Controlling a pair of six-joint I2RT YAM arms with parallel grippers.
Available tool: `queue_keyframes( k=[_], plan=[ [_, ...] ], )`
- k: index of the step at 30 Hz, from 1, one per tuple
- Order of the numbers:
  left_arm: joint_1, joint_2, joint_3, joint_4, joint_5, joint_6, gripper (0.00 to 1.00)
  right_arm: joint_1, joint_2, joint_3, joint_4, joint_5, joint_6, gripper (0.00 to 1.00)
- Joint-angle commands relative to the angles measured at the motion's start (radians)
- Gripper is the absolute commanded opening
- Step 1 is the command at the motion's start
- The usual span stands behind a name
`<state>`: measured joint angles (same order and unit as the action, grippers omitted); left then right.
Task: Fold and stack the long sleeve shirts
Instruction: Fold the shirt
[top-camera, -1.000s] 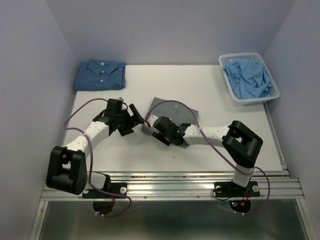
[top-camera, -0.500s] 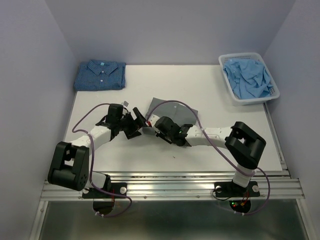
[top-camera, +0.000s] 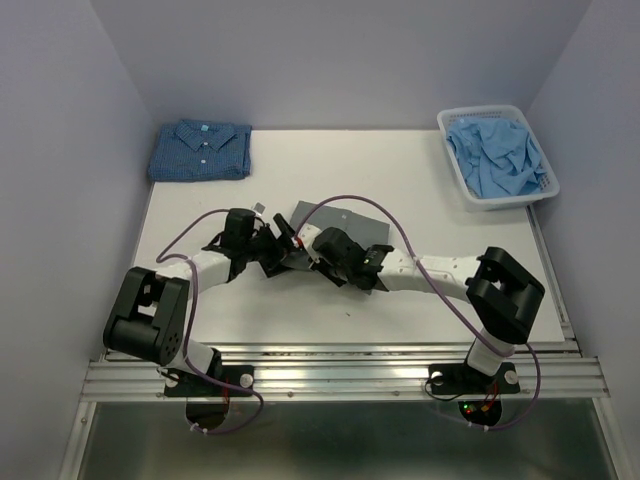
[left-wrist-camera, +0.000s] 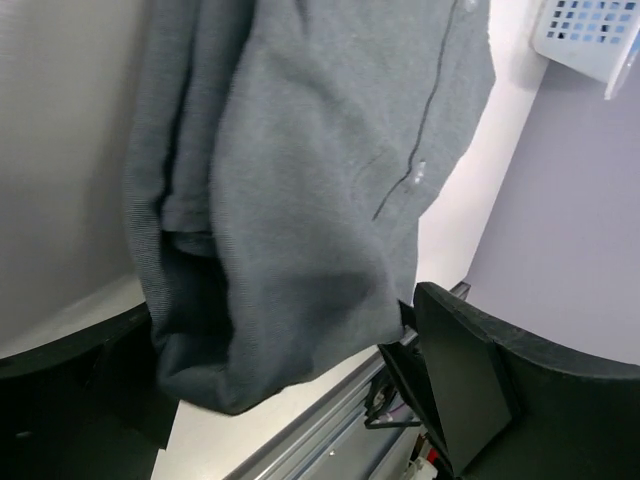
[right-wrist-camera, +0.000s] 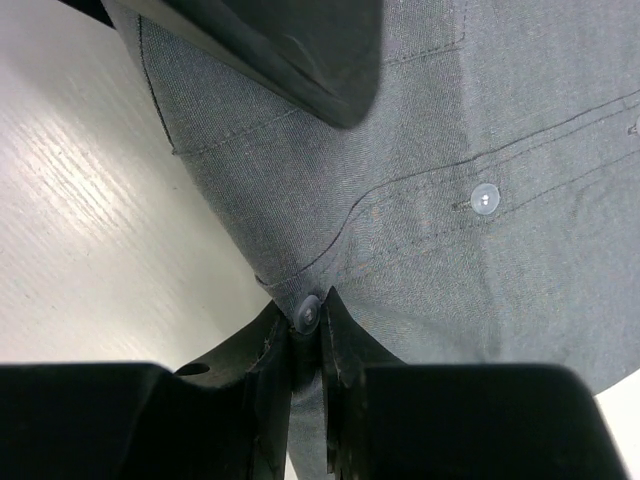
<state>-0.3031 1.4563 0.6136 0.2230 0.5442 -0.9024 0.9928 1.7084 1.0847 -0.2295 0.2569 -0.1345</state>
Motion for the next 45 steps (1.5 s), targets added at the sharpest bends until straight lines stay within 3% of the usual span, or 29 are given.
queue_keyframes(
  k=[1, 21, 24, 27, 31, 35, 37, 38, 39, 42, 45],
  plan=[
    [-0.036, -0.001, 0.026, 0.107, -0.016, -0.064, 0.99, 0.004, -0.027, 0.047, 0.016, -0.059, 0.021, 0.16],
    [-0.083, 0.188, 0.142, 0.200, -0.093, -0.096, 0.97, 0.004, -0.082, 0.023, 0.048, -0.179, 0.029, 0.15],
    [-0.083, 0.222, 0.169, 0.210, -0.093, -0.093, 0.84, 0.004, -0.087, 0.012, 0.050, -0.186, 0.024, 0.15],
    [-0.085, 0.252, 0.190, 0.217, -0.084, -0.086, 0.59, 0.004, -0.095, 0.004, 0.059, -0.186, 0.024, 0.15],
    [-0.085, 0.286, 0.221, 0.220, -0.044, -0.052, 0.00, 0.004, -0.098, -0.008, 0.065, -0.180, 0.029, 0.15],
    [-0.083, 0.288, 0.222, 0.225, -0.050, -0.030, 0.00, 0.004, -0.101, -0.019, 0.064, -0.150, 0.042, 0.15],
    [-0.083, 0.257, 0.201, 0.225, -0.084, -0.017, 0.00, 0.004, -0.113, -0.025, 0.059, -0.122, 0.062, 0.21],
    [-0.083, 0.240, 0.192, 0.225, -0.099, -0.007, 0.00, 0.004, -0.118, -0.026, 0.058, -0.108, 0.076, 0.29],
    [-0.083, 0.204, 0.174, 0.222, -0.137, 0.016, 0.00, 0.004, -0.133, -0.028, 0.053, -0.082, 0.104, 0.60],
    [-0.083, 0.116, 0.158, 0.173, -0.217, 0.068, 0.00, 0.004, -0.167, -0.020, 0.030, -0.058, 0.175, 1.00],
    [-0.083, 0.035, 0.216, 0.039, -0.373, 0.230, 0.00, 0.004, -0.268, -0.014, -0.002, 0.002, 0.245, 1.00]
  ],
)
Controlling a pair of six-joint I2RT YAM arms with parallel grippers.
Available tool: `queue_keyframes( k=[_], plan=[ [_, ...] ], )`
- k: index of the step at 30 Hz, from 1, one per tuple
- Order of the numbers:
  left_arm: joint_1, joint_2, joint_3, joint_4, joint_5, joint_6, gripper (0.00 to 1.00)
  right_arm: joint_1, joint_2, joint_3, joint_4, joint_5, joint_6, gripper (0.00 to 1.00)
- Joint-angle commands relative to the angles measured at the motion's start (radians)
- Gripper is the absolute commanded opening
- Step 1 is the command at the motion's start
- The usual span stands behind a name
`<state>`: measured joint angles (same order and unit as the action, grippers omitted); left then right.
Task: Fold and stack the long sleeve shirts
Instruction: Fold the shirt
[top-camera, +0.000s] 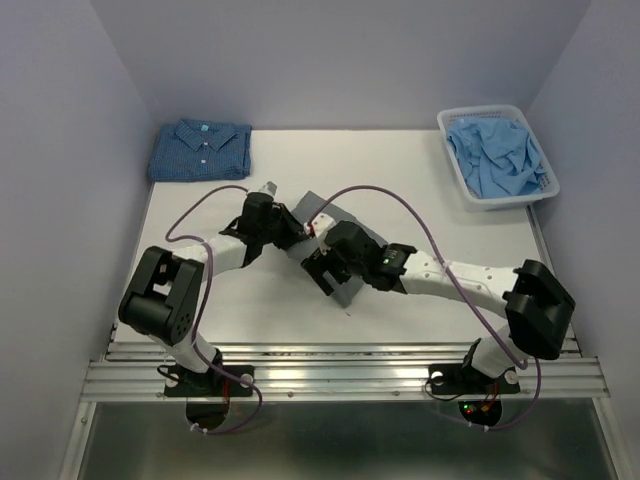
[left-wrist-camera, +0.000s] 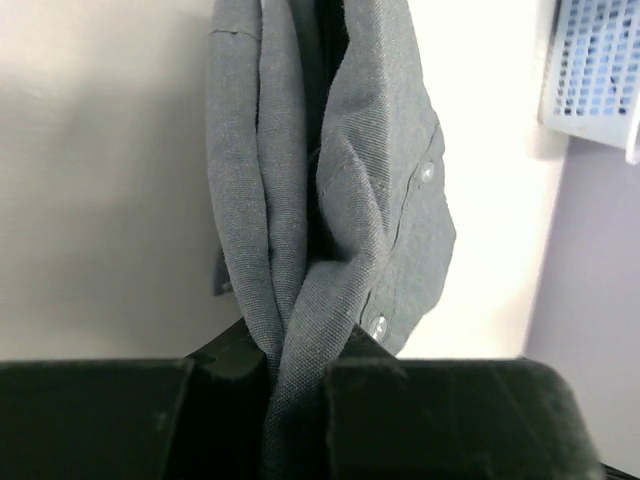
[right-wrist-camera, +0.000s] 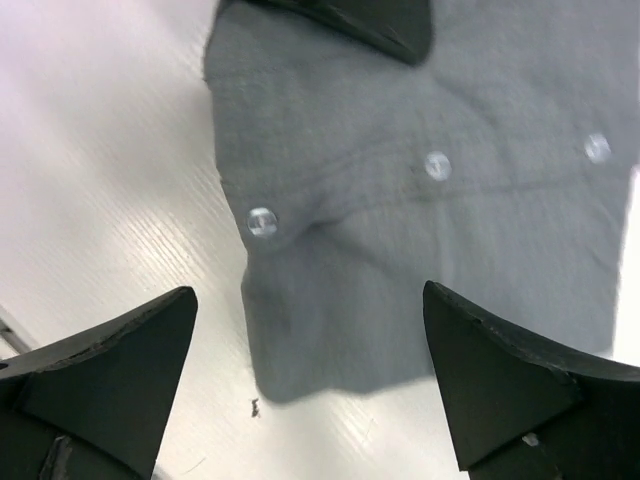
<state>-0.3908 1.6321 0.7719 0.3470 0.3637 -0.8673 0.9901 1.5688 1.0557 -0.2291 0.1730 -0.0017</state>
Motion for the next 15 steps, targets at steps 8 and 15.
queue_keyframes(
  k=[8, 15],
  plan=[
    [0.004, -0.301, 0.257, -0.344, -0.534, 0.517, 0.00, 0.007, -0.338, -0.016, -0.003, 0.261, 0.193, 1.00],
    [0.004, -0.269, 0.573, -0.603, -0.914, 0.871, 0.00, -0.002, -0.421, -0.069, -0.004, 0.361, 0.154, 1.00]
  ],
)
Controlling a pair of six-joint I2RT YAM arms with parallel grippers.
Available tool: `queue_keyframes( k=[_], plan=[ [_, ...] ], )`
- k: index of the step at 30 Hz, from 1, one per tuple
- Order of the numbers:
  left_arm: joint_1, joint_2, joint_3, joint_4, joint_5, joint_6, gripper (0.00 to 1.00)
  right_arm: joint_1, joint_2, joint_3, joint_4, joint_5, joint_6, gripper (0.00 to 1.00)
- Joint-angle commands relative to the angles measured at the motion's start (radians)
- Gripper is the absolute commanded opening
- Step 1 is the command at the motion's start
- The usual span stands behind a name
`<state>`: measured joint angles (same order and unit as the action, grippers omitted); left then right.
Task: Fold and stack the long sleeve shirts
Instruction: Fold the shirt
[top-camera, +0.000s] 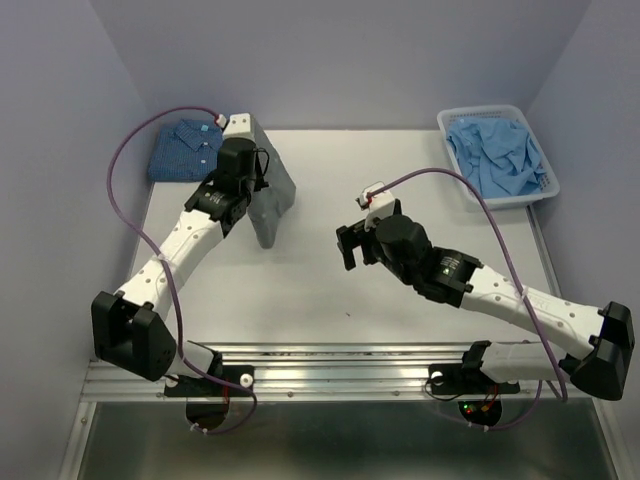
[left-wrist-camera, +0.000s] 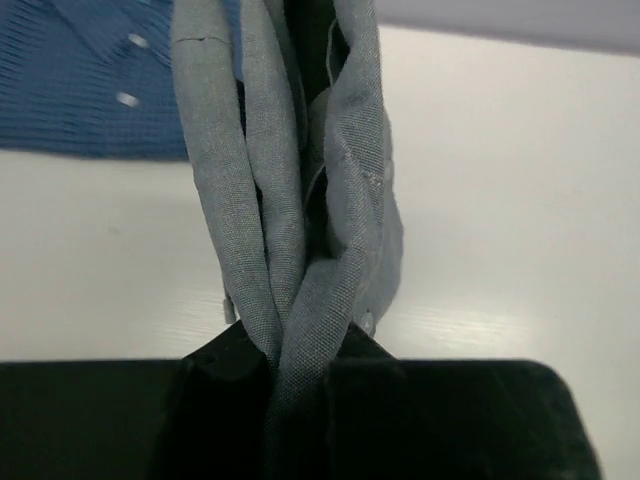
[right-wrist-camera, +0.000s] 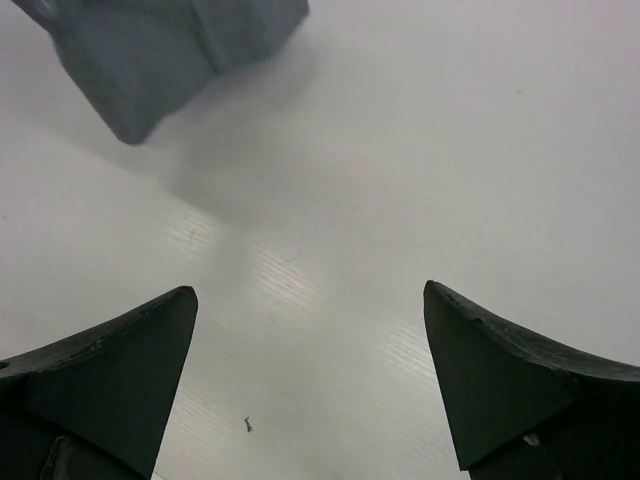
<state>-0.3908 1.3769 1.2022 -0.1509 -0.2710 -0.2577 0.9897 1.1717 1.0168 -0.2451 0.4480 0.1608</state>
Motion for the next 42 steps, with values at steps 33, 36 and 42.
queue_keyframes(
  k=[33, 36, 42],
  plan=[
    [-0.408, 0.925, 0.632, 0.223, -1.288, 1.019, 0.00, -0.040, -0.112, -0.078, -0.006, 0.179, -0.095, 1.00],
    [-0.476, 0.984, 0.714, 0.221, -1.255, 1.000, 0.00, -0.040, -0.116, -0.081, -0.008, 0.178, -0.092, 1.00],
    [-0.625, 1.105, 0.819, 0.174, -1.197, 0.977, 0.00, -0.040, -0.124, -0.080, -0.010, 0.166, -0.089, 1.00]
  ],
)
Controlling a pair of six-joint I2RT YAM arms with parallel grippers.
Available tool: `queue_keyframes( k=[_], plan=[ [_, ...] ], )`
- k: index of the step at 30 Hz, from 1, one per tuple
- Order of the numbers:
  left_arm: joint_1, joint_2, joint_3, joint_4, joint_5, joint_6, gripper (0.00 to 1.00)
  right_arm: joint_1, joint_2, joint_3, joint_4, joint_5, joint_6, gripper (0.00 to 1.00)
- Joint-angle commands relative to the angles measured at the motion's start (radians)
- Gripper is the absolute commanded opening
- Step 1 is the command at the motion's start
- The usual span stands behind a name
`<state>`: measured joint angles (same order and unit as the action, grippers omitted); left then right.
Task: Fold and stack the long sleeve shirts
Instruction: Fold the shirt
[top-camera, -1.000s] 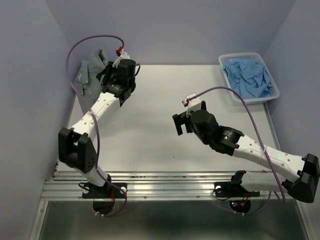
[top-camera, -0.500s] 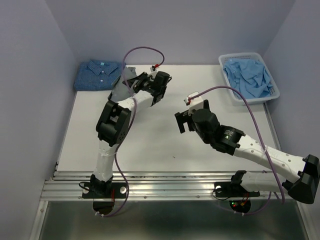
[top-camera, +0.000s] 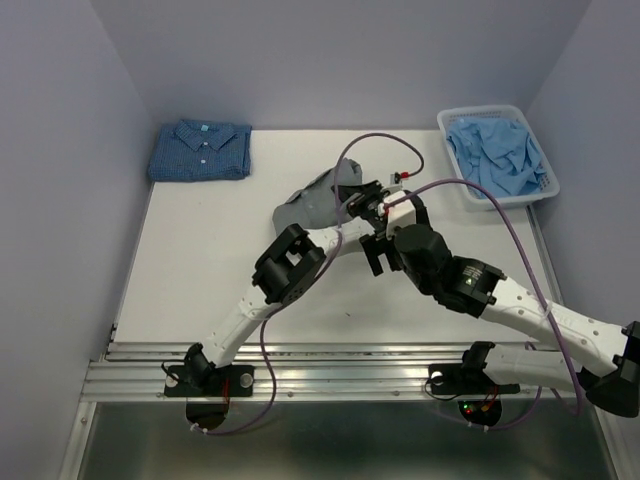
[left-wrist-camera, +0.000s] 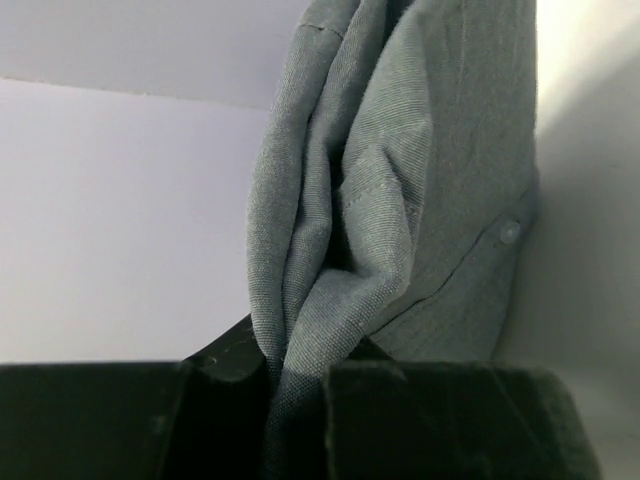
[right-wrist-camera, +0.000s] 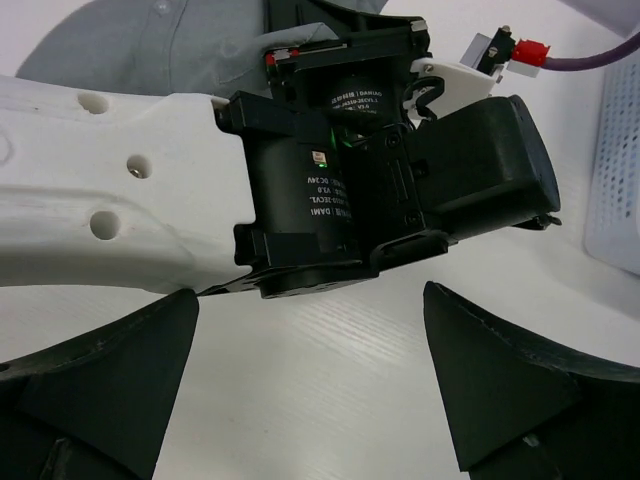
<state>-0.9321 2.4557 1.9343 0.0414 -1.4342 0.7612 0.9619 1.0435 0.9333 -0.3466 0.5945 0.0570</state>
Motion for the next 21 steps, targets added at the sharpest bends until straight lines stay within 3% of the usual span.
queue_keyframes(
  k=[1, 3, 4, 5, 6, 13, 17, 21],
  plan=[
    [-0.096, 0.038, 0.133, -0.113, -0.019, -0.118, 0.00, -0.012, 0.001, 0.002, 0.092, 0.019, 0.015, 1.00],
    [-0.126, 0.090, 0.242, -0.348, 0.094, -0.305, 0.00, -0.012, -0.003, 0.002, 0.092, 0.016, 0.017, 1.00],
    [-0.131, 0.112, 0.312, -0.591, 0.162, -0.401, 0.00, -0.012, -0.005, 0.002, 0.093, 0.016, 0.017, 1.00],
    [-0.132, 0.124, 0.427, -0.660, 0.299, -0.521, 0.00, -0.012, -0.010, 0.002, 0.093, 0.011, 0.018, 1.00],
    [-0.134, 0.117, 0.443, -0.693, 0.346, -0.549, 0.00, -0.012, -0.010, 0.004, 0.092, 0.011, 0.020, 1.00],
    [-0.137, -0.064, 0.201, -0.626, 0.804, -0.723, 0.00, -0.012, -0.059, 0.073, 0.055, 0.027, 0.070, 1.00],
    [-0.137, -0.118, 0.175, -0.644, 0.998, -0.836, 0.00, -0.012, -0.117, 0.111, 0.057, 0.103, 0.106, 1.00],
    [-0.139, -0.136, 0.129, -0.634, 1.087, -0.870, 0.00, -0.012, -0.152, 0.127, 0.058, 0.171, 0.118, 1.00]
  ],
)
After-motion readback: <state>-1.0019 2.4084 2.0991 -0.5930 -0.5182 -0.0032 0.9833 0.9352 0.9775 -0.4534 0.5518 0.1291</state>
